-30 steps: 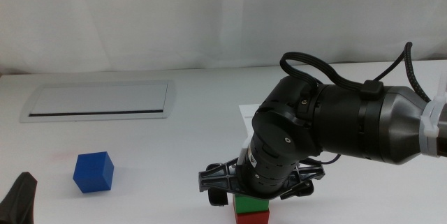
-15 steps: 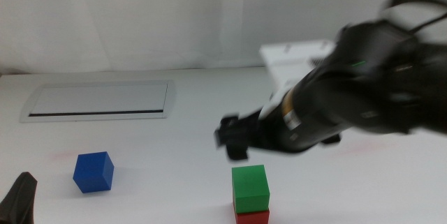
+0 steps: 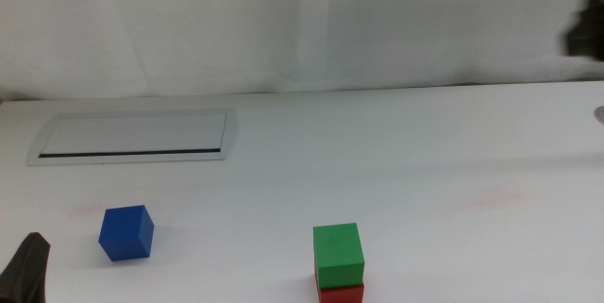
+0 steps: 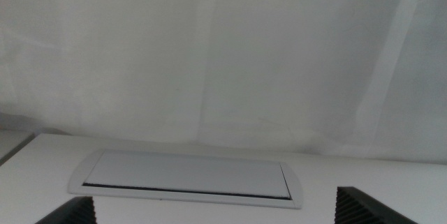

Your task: Stack red cubes first, then green, then blue cubes in a specific spot.

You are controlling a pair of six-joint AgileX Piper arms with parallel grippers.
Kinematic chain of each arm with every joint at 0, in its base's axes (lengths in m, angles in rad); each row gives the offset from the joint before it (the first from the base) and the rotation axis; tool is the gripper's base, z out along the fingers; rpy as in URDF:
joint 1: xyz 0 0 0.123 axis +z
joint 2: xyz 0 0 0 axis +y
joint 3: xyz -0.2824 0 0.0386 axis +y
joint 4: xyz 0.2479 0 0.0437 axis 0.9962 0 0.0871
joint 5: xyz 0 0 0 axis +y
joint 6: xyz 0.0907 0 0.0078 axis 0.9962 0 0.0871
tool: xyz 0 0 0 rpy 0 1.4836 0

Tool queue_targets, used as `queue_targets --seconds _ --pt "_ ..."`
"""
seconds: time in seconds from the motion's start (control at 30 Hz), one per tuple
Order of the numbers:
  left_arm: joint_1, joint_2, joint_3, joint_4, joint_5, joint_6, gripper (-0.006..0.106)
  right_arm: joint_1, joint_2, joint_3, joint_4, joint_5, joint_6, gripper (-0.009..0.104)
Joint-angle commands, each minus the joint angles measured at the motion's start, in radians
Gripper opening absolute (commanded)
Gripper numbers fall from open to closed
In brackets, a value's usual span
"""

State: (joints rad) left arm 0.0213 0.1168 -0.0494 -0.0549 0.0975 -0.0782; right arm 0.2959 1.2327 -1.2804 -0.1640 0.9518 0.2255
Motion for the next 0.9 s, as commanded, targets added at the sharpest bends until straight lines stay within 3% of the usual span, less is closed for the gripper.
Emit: queue_targets --seconds 0.0,0.13,0.23,0.3,0.37,0.47,0.8,0.87 --pt "0.001 -0.005 0.004 -0.005 -0.016 -0.001 0.085 -0.121 -0.033 0.001 0.069 0.047 -0.122 0.081" --pt "0.001 -0.005 0.004 -0.005 -0.014 -0.001 0.085 -0.239 -0.097 0.022 0.112 0.084 -0.205 0.072" --pt "0.001 -0.005 0.004 -0.005 -0.014 -0.001 0.085 -0.256 -0.171 0.088 0.102 0.082 -0.219 0.068" --pt "0.001 -0.005 0.004 -0.005 -0.014 -0.001 0.085 -0.256 -0.235 0.155 0.098 0.08 -0.219 0.059" --pt "0.001 -0.005 0.004 -0.005 -0.014 -0.001 0.085 -0.256 -0.302 0.225 0.098 0.073 -0.216 0.04" --pt "0.001 -0.005 0.004 -0.005 -0.014 -0.001 0.085 -0.256 -0.434 0.339 0.127 0.042 -0.214 0.0" --pt "0.001 -0.005 0.004 -0.005 -0.013 -0.001 0.085 -0.256 -0.909 0.661 0.172 -0.159 -0.201 -0.003" --pt "0.001 -0.005 0.004 -0.005 -0.013 -0.001 0.085 -0.256 -1.009 0.807 0.098 -0.303 -0.249 -0.003"
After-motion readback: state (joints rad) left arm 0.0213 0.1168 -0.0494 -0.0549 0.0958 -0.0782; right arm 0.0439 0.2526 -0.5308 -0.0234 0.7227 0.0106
